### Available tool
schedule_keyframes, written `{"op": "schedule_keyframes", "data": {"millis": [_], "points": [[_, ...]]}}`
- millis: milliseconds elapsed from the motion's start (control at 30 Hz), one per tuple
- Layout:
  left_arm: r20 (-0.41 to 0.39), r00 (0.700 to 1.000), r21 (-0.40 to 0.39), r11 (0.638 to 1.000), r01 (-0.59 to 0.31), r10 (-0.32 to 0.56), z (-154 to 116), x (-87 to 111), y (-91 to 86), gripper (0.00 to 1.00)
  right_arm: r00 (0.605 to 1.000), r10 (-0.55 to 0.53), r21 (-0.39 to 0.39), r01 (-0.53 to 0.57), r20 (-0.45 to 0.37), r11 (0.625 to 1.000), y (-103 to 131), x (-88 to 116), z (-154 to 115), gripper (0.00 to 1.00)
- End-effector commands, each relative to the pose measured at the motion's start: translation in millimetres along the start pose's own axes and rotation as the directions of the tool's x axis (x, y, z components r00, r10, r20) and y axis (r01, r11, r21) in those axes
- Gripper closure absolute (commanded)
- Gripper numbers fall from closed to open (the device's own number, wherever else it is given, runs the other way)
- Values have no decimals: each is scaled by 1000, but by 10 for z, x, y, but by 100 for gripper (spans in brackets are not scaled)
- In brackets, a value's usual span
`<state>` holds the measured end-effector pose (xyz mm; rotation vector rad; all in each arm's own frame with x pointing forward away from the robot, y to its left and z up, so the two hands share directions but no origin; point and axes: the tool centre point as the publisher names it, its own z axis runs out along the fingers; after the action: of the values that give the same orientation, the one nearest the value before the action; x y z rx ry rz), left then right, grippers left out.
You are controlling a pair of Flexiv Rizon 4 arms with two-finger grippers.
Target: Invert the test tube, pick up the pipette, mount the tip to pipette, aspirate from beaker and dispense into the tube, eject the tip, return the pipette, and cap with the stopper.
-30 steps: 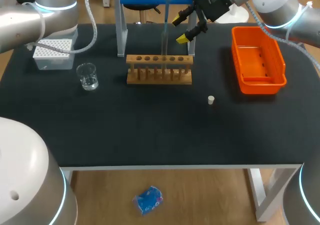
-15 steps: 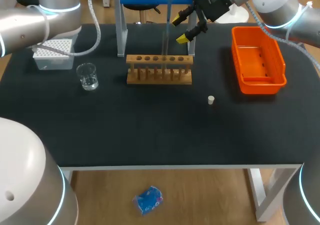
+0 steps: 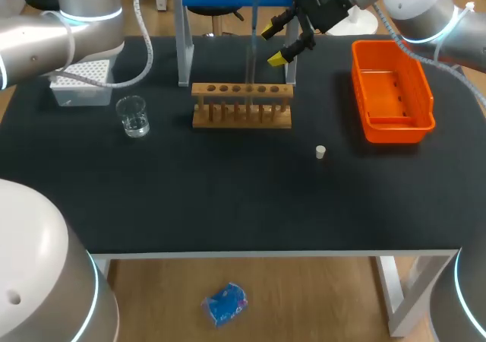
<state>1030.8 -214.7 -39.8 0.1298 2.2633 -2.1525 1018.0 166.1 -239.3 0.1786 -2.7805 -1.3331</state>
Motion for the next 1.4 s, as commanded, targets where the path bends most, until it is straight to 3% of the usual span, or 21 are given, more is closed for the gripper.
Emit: {"op": "schedule_keyframes", "data": {"millis": [33, 467, 1400], "points": [[28, 1000, -7, 1000, -1, 1, -37, 74, -8, 100, 1000, 0, 2, 0, -4, 1000, 1, -9, -9, 0], [66, 998, -34, 999, 9, -6, -91, 118, 32, 100, 1000, 0, 2, 0, -4, 1000, 1, -9, -9, 0], [48, 998, -26, 999, 32, -30, -39, 94, 100, 100, 1000, 0, 2, 0, -4, 1000, 1, -9, -9, 0]]}}
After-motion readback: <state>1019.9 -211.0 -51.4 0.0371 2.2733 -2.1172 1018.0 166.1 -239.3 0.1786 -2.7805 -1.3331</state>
